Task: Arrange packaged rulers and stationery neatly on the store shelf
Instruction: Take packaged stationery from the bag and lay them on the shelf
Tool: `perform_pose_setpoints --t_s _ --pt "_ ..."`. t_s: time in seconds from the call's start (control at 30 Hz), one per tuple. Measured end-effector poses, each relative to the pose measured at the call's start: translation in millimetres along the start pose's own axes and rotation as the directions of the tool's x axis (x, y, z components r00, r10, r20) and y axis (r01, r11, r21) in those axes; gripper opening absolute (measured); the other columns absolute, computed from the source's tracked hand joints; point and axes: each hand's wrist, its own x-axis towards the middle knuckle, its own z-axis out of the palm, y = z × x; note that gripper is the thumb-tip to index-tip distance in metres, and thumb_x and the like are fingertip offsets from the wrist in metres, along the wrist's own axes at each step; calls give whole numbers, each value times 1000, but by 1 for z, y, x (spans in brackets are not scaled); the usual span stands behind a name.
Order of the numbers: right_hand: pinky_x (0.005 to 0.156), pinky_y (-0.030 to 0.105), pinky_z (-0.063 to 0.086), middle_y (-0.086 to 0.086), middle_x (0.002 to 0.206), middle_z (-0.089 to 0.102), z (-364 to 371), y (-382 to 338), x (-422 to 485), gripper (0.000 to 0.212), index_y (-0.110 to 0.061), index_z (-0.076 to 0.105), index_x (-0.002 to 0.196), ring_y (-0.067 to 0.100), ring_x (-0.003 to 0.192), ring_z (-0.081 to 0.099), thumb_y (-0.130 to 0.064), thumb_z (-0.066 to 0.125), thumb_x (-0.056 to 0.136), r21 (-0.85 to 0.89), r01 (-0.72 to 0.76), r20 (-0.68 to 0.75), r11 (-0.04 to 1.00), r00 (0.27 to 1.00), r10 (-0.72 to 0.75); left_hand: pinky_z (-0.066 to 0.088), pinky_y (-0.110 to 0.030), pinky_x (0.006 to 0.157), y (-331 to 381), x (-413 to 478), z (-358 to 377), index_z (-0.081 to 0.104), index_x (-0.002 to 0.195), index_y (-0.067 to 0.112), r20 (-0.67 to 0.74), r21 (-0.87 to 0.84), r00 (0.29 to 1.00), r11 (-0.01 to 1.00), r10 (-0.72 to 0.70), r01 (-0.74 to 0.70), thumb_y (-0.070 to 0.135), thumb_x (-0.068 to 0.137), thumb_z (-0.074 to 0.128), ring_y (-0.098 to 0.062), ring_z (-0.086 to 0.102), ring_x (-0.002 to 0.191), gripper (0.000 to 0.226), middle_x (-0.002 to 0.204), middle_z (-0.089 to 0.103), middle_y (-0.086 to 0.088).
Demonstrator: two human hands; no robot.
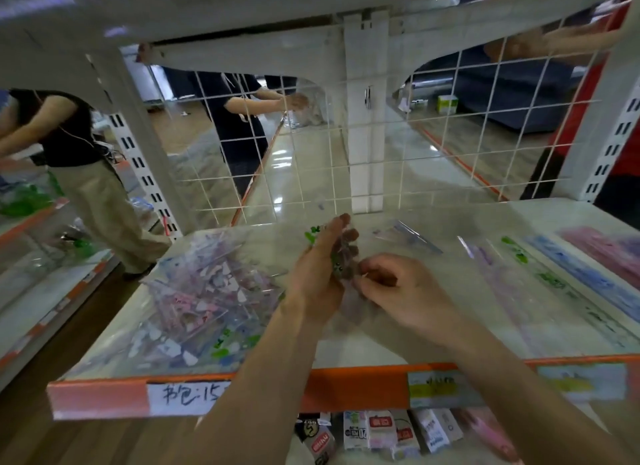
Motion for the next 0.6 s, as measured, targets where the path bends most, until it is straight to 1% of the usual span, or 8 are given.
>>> perform_pose_setpoints --t_s 0.07,0.13,0.23,0.3,0.37,0.43,0.53,0.6 --pt "64 27 54 -2 75 68 -4 -1 0 14 -28 64 81 11 66 64 -17 61 90 67 0 -64 998 998 5 48 -30 72 -2 -1 2 66 105 11 62 76 998 997 18 -22 26 94 52 -17 57 77 24 89 63 -5" --pt "65 25 51 -2 74 65 -10 0 1 14 -24 64 82 10 65 61 -17 57 92 101 -23 -141 995 989 38 50 -35 78 -3 -3 3 65 108 9 113 114 994 993 6 -19 24 94 51 -20 61 85 25 94 66 -8" --pt "72 31 51 -5 77 64 -16 6 3 13 -25 64 85 14 72 62 -20 56 93 97 -53 -242 994 967 75 50 -35 81 -3 -3 1 68 106 10 128 155 992 988 5 -25 29 85 61 -19 64 85 28 95 69 -8" --pt "60 25 50 -1 76 63 -18 6 2 16 -25 61 82 10 61 63 -17 54 94 187 -48 -291 981 951 102 48 -32 75 -3 -2 1 67 100 9 129 153 992 988 -4 -16 30 78 67 -17 62 79 31 88 67 -7" --pt "47 15 43 3 75 61 -20 2 2 19 -24 59 80 5 49 59 -12 54 95 290 -29 -316 957 940 124 47 -31 73 -3 -2 1 65 98 10 127 160 992 987 -18 -2 30 77 69 -16 61 76 29 85 65 -6" --pt "44 10 40 -1 75 62 -22 1 1 19 -25 59 80 1 48 57 -12 56 93 300 -20 -311 954 943 118 46 -30 73 -3 -2 0 67 95 11 125 165 992 986 -26 5 29 78 68 -16 61 76 25 83 65 -5" --pt "56 8 46 -10 83 63 -20 3 1 9 -23 63 96 -1 67 60 -17 62 89 235 -55 -259 970 959 117 46 -30 73 -3 -1 -1 69 92 11 87 171 996 985 -25 10 29 82 66 -14 62 77 20 83 65 -4" --pt "68 9 46 -15 87 62 -19 7 2 20 -20 64 109 -1 77 60 -16 63 89 186 -71 -282 980 952 123 47 -30 71 -4 -1 -1 70 93 11 43 151 999 989 -19 12 26 85 65 -15 63 76 18 83 66 -5"
